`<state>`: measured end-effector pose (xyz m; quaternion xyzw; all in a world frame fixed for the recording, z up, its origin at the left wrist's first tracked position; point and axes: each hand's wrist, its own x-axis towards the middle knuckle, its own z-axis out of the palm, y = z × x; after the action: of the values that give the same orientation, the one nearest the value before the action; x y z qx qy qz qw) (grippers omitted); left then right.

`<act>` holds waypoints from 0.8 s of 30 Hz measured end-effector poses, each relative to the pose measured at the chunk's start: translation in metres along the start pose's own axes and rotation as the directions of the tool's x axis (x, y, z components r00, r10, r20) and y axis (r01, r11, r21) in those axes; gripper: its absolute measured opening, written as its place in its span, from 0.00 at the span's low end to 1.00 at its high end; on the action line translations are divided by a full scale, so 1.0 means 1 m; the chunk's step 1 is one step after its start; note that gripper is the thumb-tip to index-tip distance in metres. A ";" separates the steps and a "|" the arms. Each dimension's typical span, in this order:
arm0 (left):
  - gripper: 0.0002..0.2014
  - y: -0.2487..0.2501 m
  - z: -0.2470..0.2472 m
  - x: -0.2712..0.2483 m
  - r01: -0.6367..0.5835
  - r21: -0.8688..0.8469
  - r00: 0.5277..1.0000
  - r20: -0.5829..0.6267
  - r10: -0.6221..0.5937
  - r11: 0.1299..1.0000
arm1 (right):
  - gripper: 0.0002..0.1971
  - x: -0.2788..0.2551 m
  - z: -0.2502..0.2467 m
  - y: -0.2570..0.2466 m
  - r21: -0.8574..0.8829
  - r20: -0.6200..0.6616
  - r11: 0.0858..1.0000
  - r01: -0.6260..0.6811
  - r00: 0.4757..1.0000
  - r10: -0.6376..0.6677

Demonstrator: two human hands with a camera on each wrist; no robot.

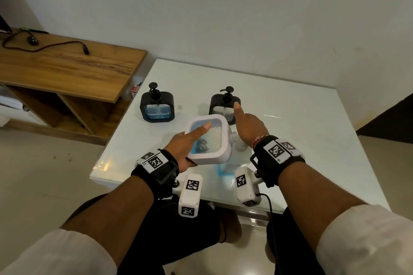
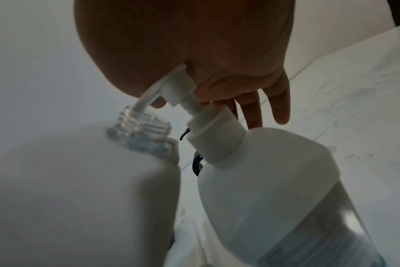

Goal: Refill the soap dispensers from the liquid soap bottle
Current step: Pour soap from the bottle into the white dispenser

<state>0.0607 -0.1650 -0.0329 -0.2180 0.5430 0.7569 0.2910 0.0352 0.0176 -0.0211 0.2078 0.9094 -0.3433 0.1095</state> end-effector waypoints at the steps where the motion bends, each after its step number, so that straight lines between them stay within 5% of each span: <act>1: 0.36 0.000 0.000 0.000 0.000 -0.005 1.000 0.005 0.000 1.000 | 0.39 0.001 0.000 0.000 0.000 -0.002 1.000 0.001 1.000 -0.001; 9: 0.38 -0.001 -0.002 0.005 0.008 0.001 1.000 0.004 -0.008 1.000 | 0.39 -0.002 0.002 -0.003 -0.122 0.006 0.992 -0.034 0.999 0.035; 24: 0.38 -0.006 0.000 0.006 0.017 0.000 1.000 0.020 -0.017 1.000 | 0.41 -0.003 0.002 0.000 -0.051 0.024 0.998 -0.039 0.999 0.040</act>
<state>0.0604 -0.1622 -0.0414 -0.2152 0.5382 0.7566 0.3027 0.0380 0.0155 -0.0214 0.2187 0.9121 -0.3204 0.1327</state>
